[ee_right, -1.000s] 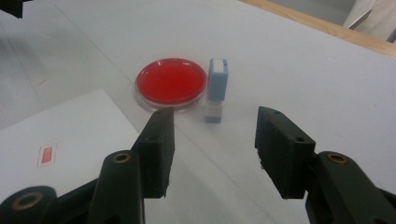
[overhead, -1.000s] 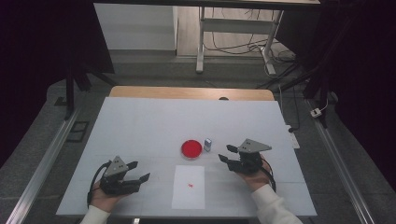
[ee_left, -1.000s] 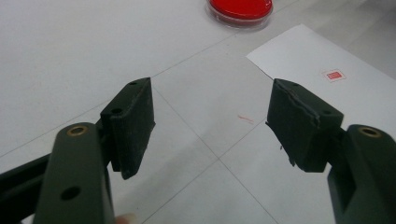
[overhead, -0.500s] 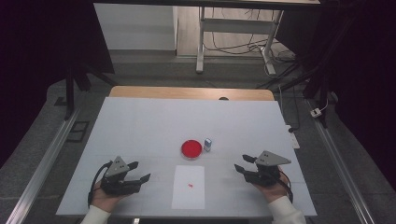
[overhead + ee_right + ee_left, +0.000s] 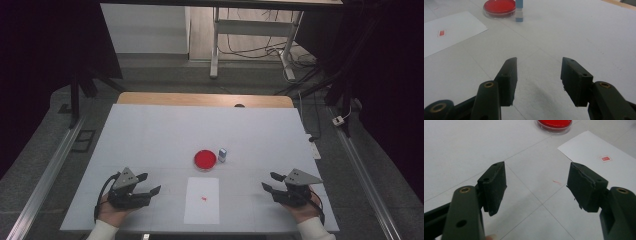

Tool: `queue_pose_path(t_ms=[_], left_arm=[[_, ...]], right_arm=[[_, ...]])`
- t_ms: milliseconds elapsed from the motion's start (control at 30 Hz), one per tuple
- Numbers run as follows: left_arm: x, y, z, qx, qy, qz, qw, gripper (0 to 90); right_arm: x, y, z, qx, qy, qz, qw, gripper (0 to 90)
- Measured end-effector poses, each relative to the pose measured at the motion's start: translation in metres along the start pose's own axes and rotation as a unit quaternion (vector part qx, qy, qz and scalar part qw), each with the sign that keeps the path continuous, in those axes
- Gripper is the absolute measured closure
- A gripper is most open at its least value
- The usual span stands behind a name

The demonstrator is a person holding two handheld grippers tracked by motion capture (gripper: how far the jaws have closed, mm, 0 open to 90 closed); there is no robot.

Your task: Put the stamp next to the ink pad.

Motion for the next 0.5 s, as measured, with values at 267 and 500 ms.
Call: queue_pose_path(t_ms=[267,500], left_arm=[[-0.0006,-0.0004,-0.0004,0.001,-0.001,0.001,1.0,31.3],[-0.0004,-0.0006,-0.0006,0.0,-0.001,0.002,1.0,31.3]], right_arm=[[-0.0019,-0.0008,-0.0001,0.008,-0.002,0.003,1.0,47.0],[-0.003,-0.002,0.0001,0.01,-0.001,0.009,0.9999,46.9]])
Point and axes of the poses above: each handheld gripper's, and its own axes: x roughly backward along the jaws, z roughly out of its top, y roughly to its right, the point moved 1 cm from there along -x, roughly forward along the jaws, and after that the axes turned 2 degrees about y, right-handed, at the moved point
